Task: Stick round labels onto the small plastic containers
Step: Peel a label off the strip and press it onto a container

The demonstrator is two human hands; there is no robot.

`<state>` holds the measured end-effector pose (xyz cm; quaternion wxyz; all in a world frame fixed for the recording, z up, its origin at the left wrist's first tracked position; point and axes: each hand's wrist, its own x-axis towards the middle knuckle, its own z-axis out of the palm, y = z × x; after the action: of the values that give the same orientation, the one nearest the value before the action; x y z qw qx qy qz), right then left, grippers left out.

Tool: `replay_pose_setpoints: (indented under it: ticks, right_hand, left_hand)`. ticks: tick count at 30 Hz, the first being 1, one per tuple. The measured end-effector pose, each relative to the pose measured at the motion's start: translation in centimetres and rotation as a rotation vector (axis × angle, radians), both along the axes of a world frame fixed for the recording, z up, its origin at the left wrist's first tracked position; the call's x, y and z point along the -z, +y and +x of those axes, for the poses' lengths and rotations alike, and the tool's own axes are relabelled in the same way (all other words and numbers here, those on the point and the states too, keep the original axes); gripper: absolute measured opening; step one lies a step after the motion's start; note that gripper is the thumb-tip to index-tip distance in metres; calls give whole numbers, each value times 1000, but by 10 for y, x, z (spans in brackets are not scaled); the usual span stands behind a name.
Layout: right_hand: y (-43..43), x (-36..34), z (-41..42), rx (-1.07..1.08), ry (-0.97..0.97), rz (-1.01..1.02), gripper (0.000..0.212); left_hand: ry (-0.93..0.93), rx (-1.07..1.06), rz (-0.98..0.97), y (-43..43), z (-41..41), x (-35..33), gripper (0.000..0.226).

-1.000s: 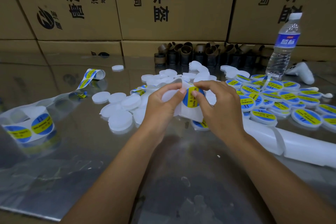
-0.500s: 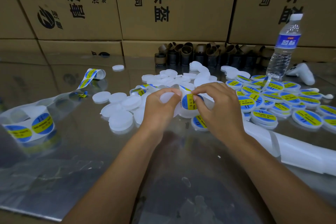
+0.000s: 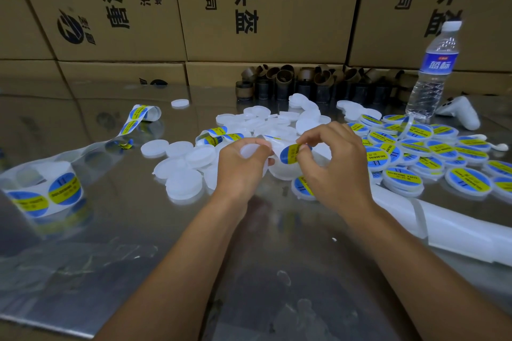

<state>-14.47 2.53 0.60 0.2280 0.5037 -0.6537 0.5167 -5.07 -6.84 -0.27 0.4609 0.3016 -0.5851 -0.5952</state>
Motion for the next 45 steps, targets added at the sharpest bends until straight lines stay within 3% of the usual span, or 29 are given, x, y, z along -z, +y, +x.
replay_pose_setpoints:
  ticks: [6, 11, 17, 21, 26, 30, 37, 45]
  right_hand:
    - [1, -7, 4, -130, -380, -103, 12]
    - [2, -15, -1, -236, -637, -242, 33]
    - [2, -19, -3, -408, -1044, -247, 25]
    - [2, -20, -1, -626, -1249, -218, 25]
    - [2, -18, 5, -818, -1226, -97, 8]
    - [1, -16, 11, -848, -1156, 24, 6]
    - [0, -12, 14, -699, -1029, 162, 12]
    - [-1, -11, 13, -550, -1009, 135, 6]
  left_hand:
    - [44, 10, 81, 2, 2, -3, 20]
    - [29, -1, 45, 4, 3, -3, 21]
    - [51, -21, 59, 3, 3, -5, 22]
    - [166, 25, 86, 5, 3, -10, 17]
    - [361, 224, 271, 2, 4, -13, 29]
    - [374, 420, 386, 2, 6, -13, 47]
    - [429, 503, 449, 3, 8, -15, 55]
    - [465, 498, 449, 1, 5, -14, 55]
